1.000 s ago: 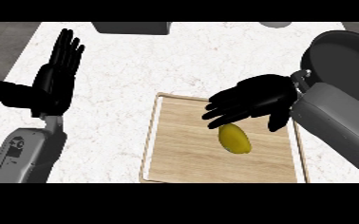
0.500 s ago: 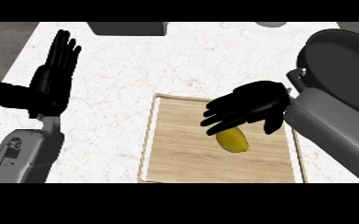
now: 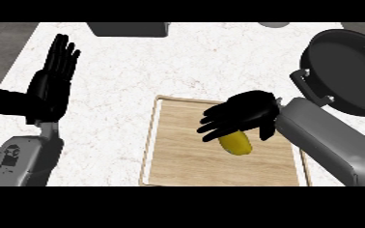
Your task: Pick the lemon from the tray and place it in the pot
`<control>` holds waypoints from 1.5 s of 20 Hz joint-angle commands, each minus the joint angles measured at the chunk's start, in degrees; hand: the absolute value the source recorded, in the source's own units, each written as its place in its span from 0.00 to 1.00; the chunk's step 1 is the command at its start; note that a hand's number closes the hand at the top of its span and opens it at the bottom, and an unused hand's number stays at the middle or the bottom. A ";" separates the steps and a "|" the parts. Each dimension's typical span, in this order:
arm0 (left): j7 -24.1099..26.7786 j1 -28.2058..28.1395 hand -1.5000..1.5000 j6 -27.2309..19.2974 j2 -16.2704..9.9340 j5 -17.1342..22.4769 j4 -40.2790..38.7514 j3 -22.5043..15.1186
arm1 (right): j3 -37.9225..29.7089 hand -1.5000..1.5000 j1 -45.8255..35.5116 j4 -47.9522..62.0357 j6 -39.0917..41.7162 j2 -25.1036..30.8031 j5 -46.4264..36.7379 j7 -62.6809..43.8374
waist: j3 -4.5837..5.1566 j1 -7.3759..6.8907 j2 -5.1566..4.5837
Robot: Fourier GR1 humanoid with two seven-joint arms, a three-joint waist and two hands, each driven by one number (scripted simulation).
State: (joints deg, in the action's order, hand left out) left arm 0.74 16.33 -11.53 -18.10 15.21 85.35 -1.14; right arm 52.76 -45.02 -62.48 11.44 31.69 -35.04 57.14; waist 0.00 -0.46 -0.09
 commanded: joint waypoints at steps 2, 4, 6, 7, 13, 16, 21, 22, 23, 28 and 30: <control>-1.00 -1.11 0.50 0.29 0.76 -0.79 2.34 -0.30 | 0.12 0.00 1.75 2.40 1.18 -4.28 -3.08 4.90 | -0.01 -0.04 0.05; -2.60 1.72 0.50 0.90 0.31 0.15 0.39 1.10 | -0.90 0.00 -0.88 5.66 2.57 -5.86 -3.26 6.64 | -0.01 -0.09 -0.04; -2.84 0.53 0.50 0.60 0.66 -0.63 1.81 1.03 | -0.81 0.00 2.67 1.59 1.87 -5.28 -4.85 4.47 | -0.01 0.25 0.12; -4.81 0.75 0.50 -2.05 1.75 -1.86 4.04 -0.07 | -0.52 0.00 3.32 2.59 0.99 -6.50 -4.57 4.70 | -0.02 0.09 0.12; -2.88 0.14 0.50 0.04 1.67 -1.95 3.19 0.17 | 2.68 1.00 1.35 2.31 -0.69 -7.71 -7.17 9.48 | -0.02 -0.27 -0.06; -1.86 -3.31 0.50 -0.35 2.84 -2.65 4.70 -0.68 | 3.27 1.00 6.40 -1.41 -4.94 -6.28 -7.19 10.38 | -0.03 0.18 0.15; -1.75 -2.39 0.50 3.09 0.15 -0.38 3.13 2.61 | 2.83 1.00 6.77 1.47 -8.35 -8.46 -8.94 11.40 | -0.02 -0.43 -0.14; 0.57 -0.92 0.50 1.22 2.90 -2.64 0.26 0.79 | 3.52 1.00 7.53 -0.87 -7.06 -8.18 -9.23 10.60 | 0.00 0.34 -0.13; -2.16 0.80 0.50 -1.18 3.21 -3.90 2.05 0.27 | 1.38 1.00 7.13 -0.05 -7.18 -6.36 -8.19 12.18 | -0.03 0.32 -0.06; 0.30 -0.61 0.50 2.01 1.69 -2.44 -0.57 2.84 | -4.80 1.00 8.43 -8.10 -8.29 -3.59 -5.61 9.09 | 0.00 0.81 0.14; -0.60 -0.17 0.50 2.07 1.62 -1.94 0.16 2.31 | -14.68 1.00 4.82 4.81 -6.90 -8.67 -2.09 -12.90 | -0.01 0.40 -0.60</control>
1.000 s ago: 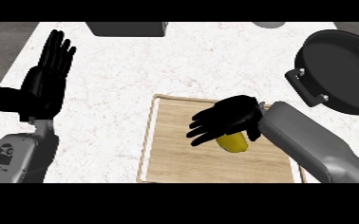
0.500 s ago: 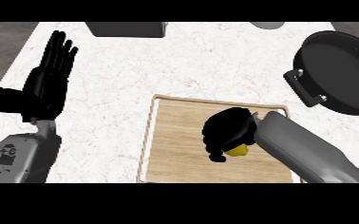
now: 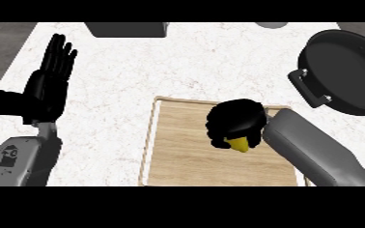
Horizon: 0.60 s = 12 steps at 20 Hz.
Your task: Pick the lemon from the tray and place it in the pot
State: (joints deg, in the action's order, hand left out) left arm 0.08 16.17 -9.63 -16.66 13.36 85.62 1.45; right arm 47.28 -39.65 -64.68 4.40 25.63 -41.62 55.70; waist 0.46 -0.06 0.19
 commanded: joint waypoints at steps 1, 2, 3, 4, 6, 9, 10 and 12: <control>-0.23 0.07 0.50 -0.53 0.06 0.11 0.48 0.42 | -11.67 1.00 0.23 9.24 -1.10 -2.27 4.34 -17.82 | -0.47 0.82 -0.68; -0.27 0.19 0.50 -0.39 -0.19 0.04 0.27 0.45 | -14.05 1.00 -0.56 11.08 -1.34 -1.63 4.68 -21.90 | -0.37 1.50 -0.87; -0.23 -0.02 0.50 -0.56 -0.35 -0.14 0.37 0.56 | -16.18 1.00 -0.50 12.83 -2.22 -0.54 4.96 -25.40 | -0.35 2.29 -0.84; 0.13 -0.07 0.50 -0.68 -0.41 0.04 0.37 1.04 | -18.03 1.00 -0.50 14.31 -2.91 0.04 5.45 -28.44 | -0.20 2.77 -1.04; 0.13 -0.47 0.50 -0.44 -0.59 -0.19 0.40 0.78 | -22.57 1.00 -1.79 17.00 -5.32 -1.06 6.73 -36.99 | -0.23 2.10 -0.88; -0.10 -0.17 0.50 -0.47 -0.67 -0.33 0.57 0.64 | -28.12 1.00 -5.17 19.89 -10.37 -2.88 7.17 -50.08 | -0.13 0.63 -0.37; -0.05 -0.22 0.50 -0.28 -0.18 -0.37 0.45 0.03 | -29.97 1.00 -6.25 20.71 -12.91 -3.11 6.97 -54.48 | -0.10 0.85 -0.35; -0.35 -0.24 0.50 -0.12 0.22 -0.01 0.55 -0.22 | -32.01 1.00 -8.97 22.65 -17.25 -2.00 4.60 -63.22 | 0.15 0.14 -0.09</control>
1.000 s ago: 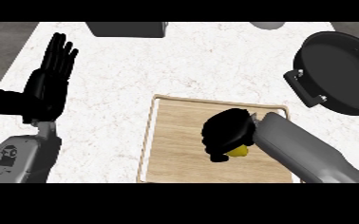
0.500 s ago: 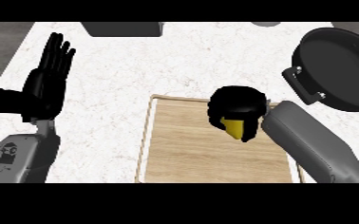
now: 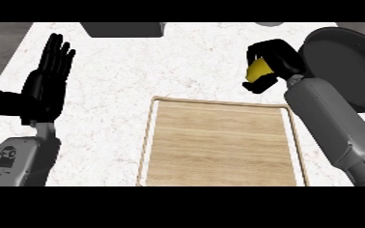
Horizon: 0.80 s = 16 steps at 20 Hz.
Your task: Pick the lemon from the tray and place it in the pot
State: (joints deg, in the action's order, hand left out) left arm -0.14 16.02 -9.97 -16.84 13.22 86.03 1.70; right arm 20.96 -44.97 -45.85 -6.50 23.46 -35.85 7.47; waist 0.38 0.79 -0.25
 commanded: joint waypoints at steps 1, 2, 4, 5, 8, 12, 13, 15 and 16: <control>-0.17 -0.41 0.50 0.72 0.07 -0.03 0.04 -0.75 | -6.52 1.00 -5.58 4.83 -7.93 0.44 -2.33 -19.60 | 0.30 -1.74 0.29; -0.16 0.15 0.50 0.66 0.20 -0.15 -0.22 -0.90 | -7.38 1.00 -6.84 5.40 -10.38 0.24 -3.34 -23.94 | 0.31 -1.46 0.24; -0.54 1.15 0.50 0.64 0.02 -0.29 0.33 -1.08 | -8.98 1.00 -10.16 6.84 -15.28 0.94 -6.15 -32.85 | 0.17 -1.98 0.46; -0.42 1.31 0.50 1.18 0.53 0.22 -0.13 -1.36 | -8.71 1.00 -12.02 7.65 -17.99 0.68 -8.46 -36.61 | 0.26 -2.85 -0.14; -0.25 1.10 0.50 0.94 0.58 -0.34 0.08 -1.70 | -8.20 1.00 -16.72 10.70 -23.34 2.27 -15.58 -49.72 | 0.23 -3.74 0.09; 0.55 1.19 0.50 1.24 1.81 -0.39 -0.81 -2.56 | -5.50 1.00 -22.14 15.80 -27.16 1.67 -25.96 -66.52 | 0.01 -3.57 -0.31; -0.71 2.79 0.50 0.57 0.90 -0.67 -2.02 -1.57 | -4.69 1.00 -24.24 15.89 -26.19 1.31 -28.11 -70.51 | -0.06 -2.56 -0.02; -1.41 1.75 0.50 0.94 0.57 0.05 0.15 -1.26 | -3.65 1.00 -25.45 18.13 -25.37 0.49 -32.15 -77.30 | -0.19 -2.88 0.21; -1.04 1.40 0.50 0.87 0.67 -0.08 0.48 -1.21 | -3.48 1.00 -25.52 20.40 -23.04 0.04 -33.13 -79.16 | -0.23 -2.91 0.04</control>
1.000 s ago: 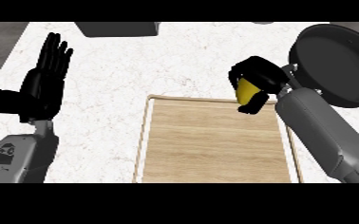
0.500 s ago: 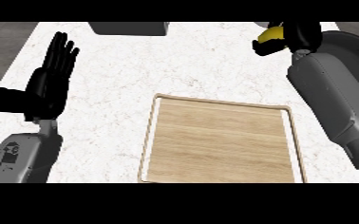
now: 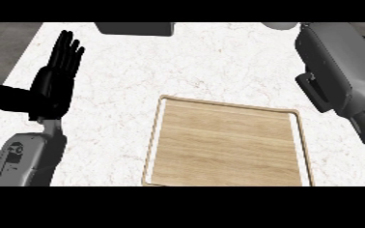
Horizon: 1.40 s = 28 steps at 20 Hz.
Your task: Pick the lemon from the tray and place it in the pot
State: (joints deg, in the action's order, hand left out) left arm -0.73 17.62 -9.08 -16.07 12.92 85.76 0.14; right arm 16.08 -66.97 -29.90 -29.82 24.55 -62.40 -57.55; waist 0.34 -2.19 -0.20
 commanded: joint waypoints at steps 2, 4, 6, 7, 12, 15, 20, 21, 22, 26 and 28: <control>-0.34 -1.09 0.50 0.49 -0.56 0.23 0.79 0.79 | 0.69 1.00 -4.76 5.09 1.88 -1.84 -7.24 -15.28 | -0.27 0.55 0.01; 0.79 0.54 0.50 0.66 -1.35 0.67 -2.68 3.07 | -1.04 1.00 -1.60 3.67 2.16 -0.09 -6.03 -13.97 | -0.28 2.18 0.18; -1.16 -2.22 0.50 -0.28 -0.54 0.13 1.04 1.62 | -0.99 1.00 1.55 1.33 4.55 0.85 -6.42 -13.44 | -0.31 2.74 0.74; 1.59 -1.19 0.50 -1.04 1.67 -1.18 -1.95 0.55 | -2.15 1.00 2.17 1.41 2.95 0.92 -5.98 -12.77 | -0.31 2.80 0.38; -1.61 -3.42 0.50 -1.86 0.66 -1.28 3.95 0.97 | -6.21 1.00 8.28 -2.97 -0.05 6.91 -4.70 -8.51 | -0.36 2.64 0.56; 0.44 -3.38 0.50 0.47 -0.28 -0.34 1.03 2.79 | -8.24 1.00 13.14 -8.26 1.89 9.73 -2.42 -4.37 | -0.31 3.27 0.65; -0.73 -4.89 0.50 0.91 0.61 -0.34 4.28 2.76 | -12.07 1.00 21.01 -12.14 -1.51 11.53 -0.12 1.40 | -0.33 2.30 0.33; -0.54 -1.07 0.50 1.25 0.46 -0.17 0.06 3.86 | -12.62 1.00 21.69 -11.89 -2.13 11.23 -0.41 1.33 | -0.33 2.42 0.22; -4.60 -2.24 0.50 1.57 -1.92 0.39 4.16 4.68 | -13.52 1.00 22.47 -12.16 -0.99 12.51 0.67 2.47 | -0.34 2.25 0.31; 4.45 -6.08 0.50 2.89 1.85 -1.38 0.15 2.85 | -17.33 1.00 26.79 -7.36 -8.04 13.42 3.36 9.04 | -0.36 2.04 0.04; -0.96 -3.85 0.50 -0.95 3.29 -3.51 3.44 1.15 | -18.45 1.00 25.59 -5.36 -4.50 13.20 4.36 10.96 | -0.37 1.83 0.12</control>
State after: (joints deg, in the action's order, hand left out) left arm -1.22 15.01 -8.77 -14.33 10.94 87.52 2.40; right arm 0.15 -43.59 -36.99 -34.30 37.07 -60.24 -50.20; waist -0.02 -0.14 -0.08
